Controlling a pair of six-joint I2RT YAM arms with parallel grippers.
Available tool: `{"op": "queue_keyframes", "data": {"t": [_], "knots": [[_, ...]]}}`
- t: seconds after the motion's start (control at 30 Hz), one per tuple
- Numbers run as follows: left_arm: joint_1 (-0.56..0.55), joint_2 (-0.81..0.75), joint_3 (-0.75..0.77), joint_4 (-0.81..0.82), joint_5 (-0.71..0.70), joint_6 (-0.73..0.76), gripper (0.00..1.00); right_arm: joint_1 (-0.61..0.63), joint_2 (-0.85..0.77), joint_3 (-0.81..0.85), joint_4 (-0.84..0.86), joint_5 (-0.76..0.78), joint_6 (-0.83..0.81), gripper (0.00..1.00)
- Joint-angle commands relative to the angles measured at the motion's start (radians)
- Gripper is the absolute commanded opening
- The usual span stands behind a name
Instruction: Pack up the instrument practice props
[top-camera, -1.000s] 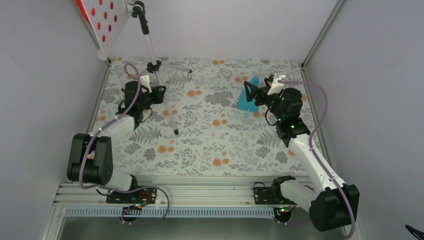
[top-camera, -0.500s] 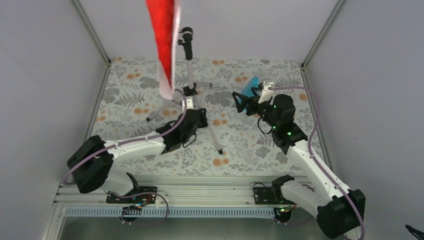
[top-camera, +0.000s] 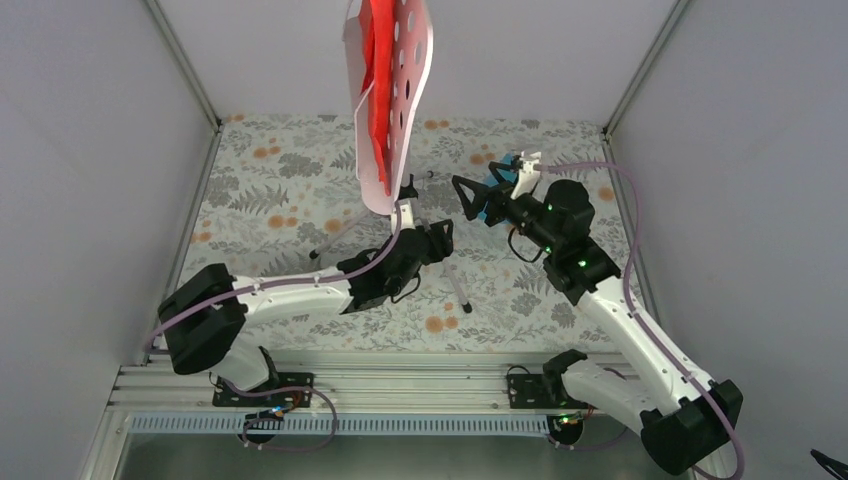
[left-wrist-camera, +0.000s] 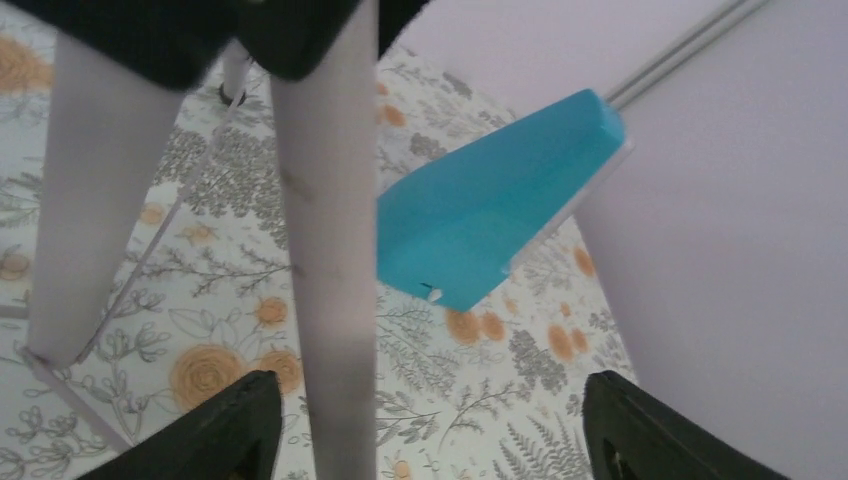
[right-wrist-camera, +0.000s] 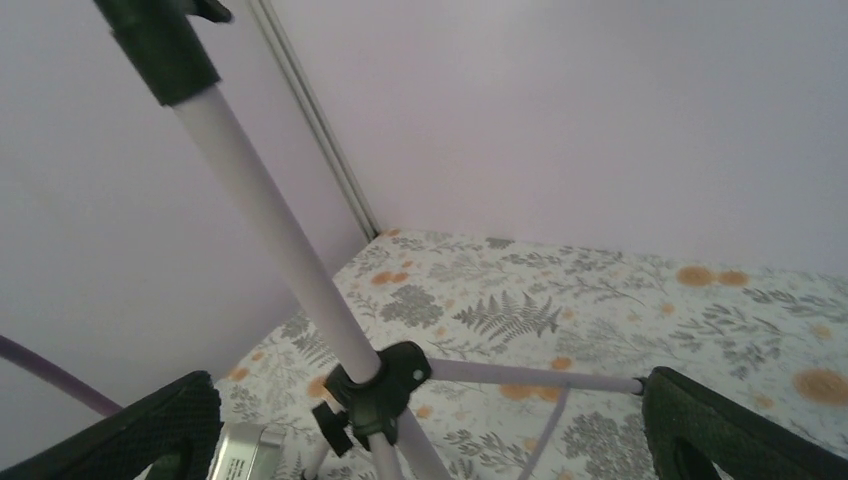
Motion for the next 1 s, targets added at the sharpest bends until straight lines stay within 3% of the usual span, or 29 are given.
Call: {"op": "queue_keyframes", "data": {"t": [0.0,0.17,0.27,0.43,0.67,0.8,0.97], "knots": [[-0.007,-0.083,-0.029,0.052,0.039,0.077,0.82,0.028,0.029,0.058,-0.007,-0.032,0.014,1.00],[0.023,-0.252,-0.114,-0.035,0.054,0.155,1.00,0.082,0.076,0.116,0.022,-0.005,-0.040,1.00],[0.122,-0.361,-0.152,-0.099,0.182,0.221,1.00,0.110,0.129,0.160,0.044,0.004,-0.052,0.99],[0.400,-0.492,-0.140,-0.224,0.487,0.388,1.00,0.162,0.261,0.323,0.028,0.032,-0.085,0.96],[0.851,-0.483,0.000,-0.427,0.883,0.581,1.00,0.190,0.459,0.566,-0.014,0.084,-0.157,0.90],[0.985,-0.474,0.059,-0.530,0.925,0.646,1.00,0.199,0.554,0.643,-0.045,0.111,-0.220,0.82],[1.007,-0.512,0.045,-0.556,0.911,0.698,1.00,0.204,0.569,0.636,-0.030,0.120,-0.239,0.77]]}}
